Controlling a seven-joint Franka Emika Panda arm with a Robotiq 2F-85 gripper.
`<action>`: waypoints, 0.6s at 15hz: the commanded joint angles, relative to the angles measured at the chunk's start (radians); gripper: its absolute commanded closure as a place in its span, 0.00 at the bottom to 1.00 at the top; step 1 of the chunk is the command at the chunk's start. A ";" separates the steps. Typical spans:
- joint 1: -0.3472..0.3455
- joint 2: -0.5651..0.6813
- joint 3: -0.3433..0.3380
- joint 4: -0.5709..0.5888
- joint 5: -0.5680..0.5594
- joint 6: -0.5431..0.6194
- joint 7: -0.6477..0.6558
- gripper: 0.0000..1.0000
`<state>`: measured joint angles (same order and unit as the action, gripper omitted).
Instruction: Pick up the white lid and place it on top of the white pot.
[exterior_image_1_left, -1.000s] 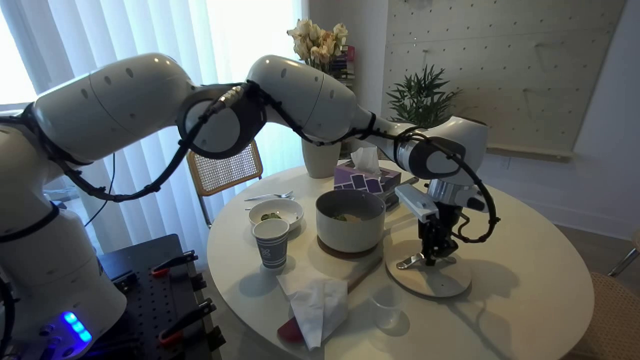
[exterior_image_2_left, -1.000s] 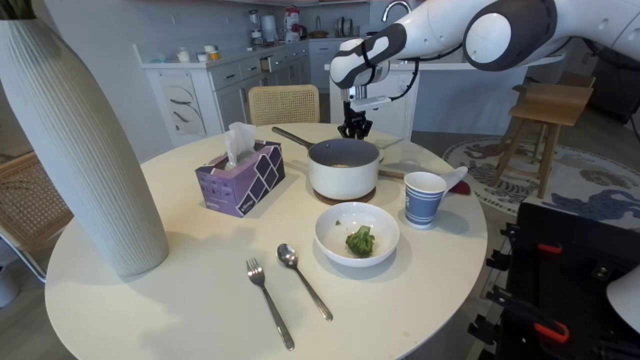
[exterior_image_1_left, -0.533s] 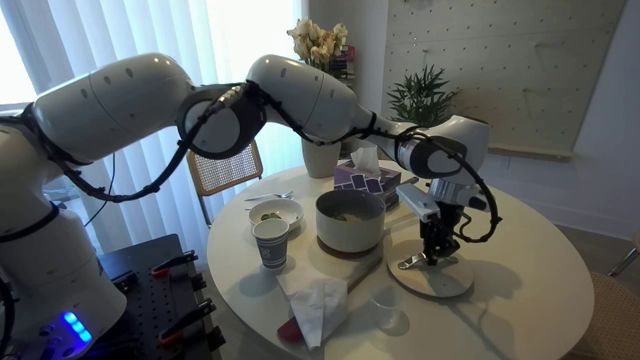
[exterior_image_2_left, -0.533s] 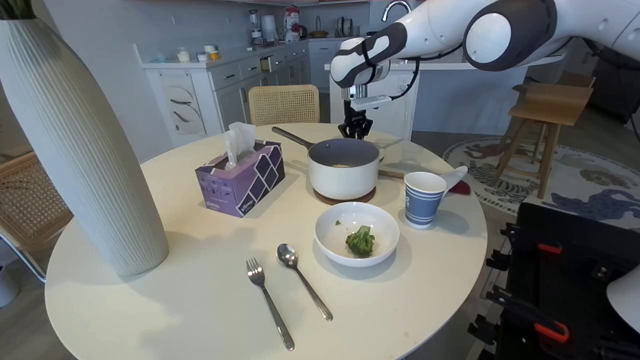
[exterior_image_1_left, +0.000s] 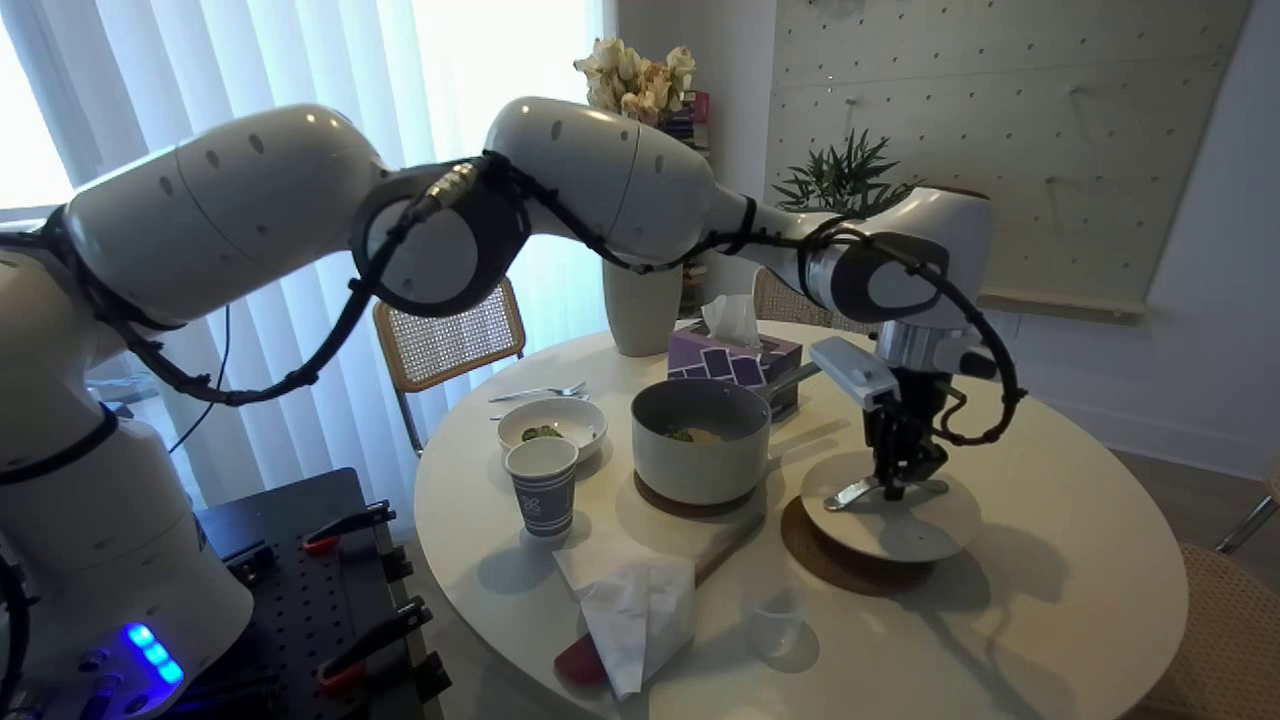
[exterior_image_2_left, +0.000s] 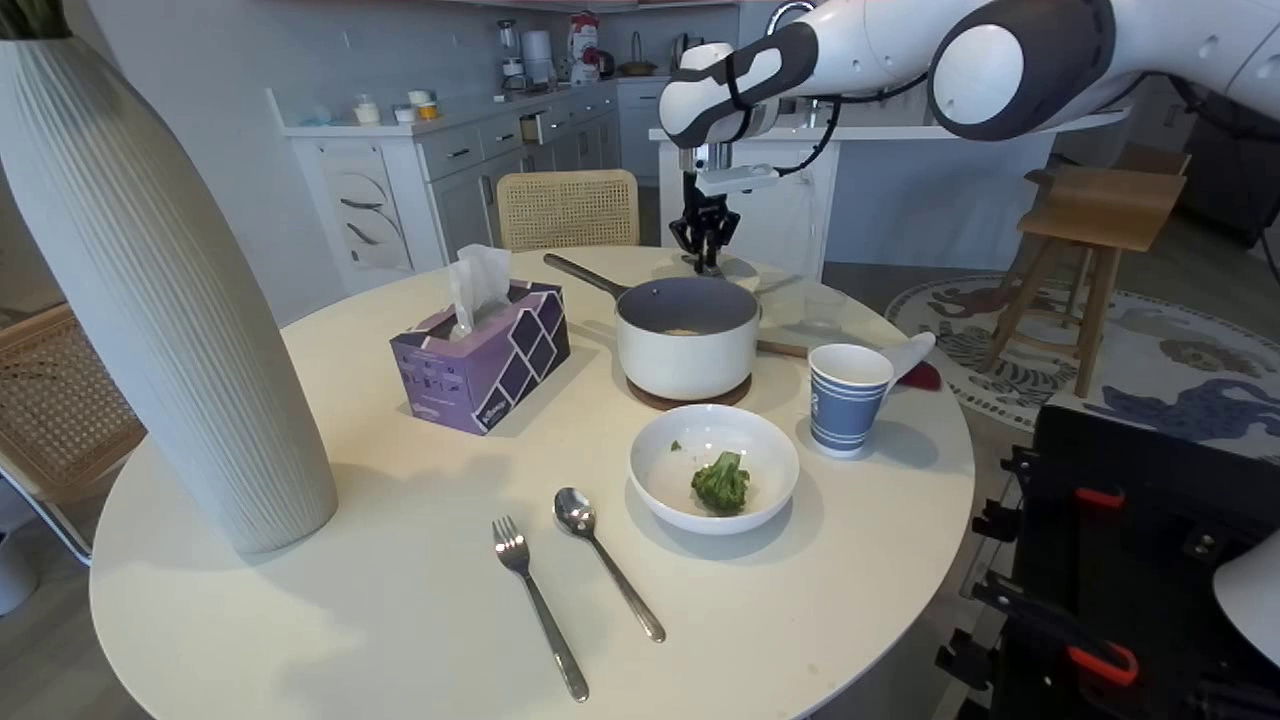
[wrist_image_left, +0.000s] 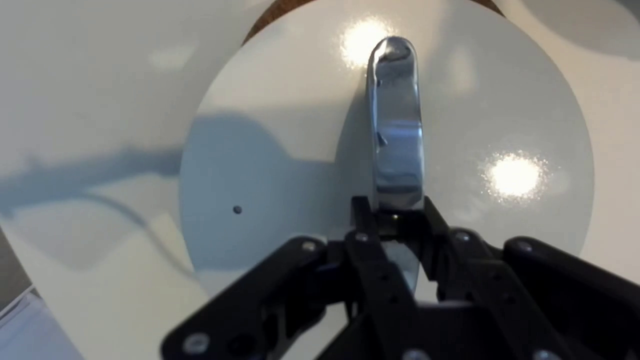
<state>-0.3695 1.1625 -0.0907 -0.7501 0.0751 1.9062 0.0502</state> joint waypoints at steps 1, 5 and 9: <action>0.017 -0.041 -0.011 0.042 -0.006 -0.045 0.046 0.94; 0.033 -0.068 -0.013 0.078 -0.008 -0.099 0.089 0.94; 0.056 -0.097 -0.023 0.116 -0.017 -0.249 0.167 0.94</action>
<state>-0.3379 1.1119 -0.0934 -0.6579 0.0751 1.7716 0.1490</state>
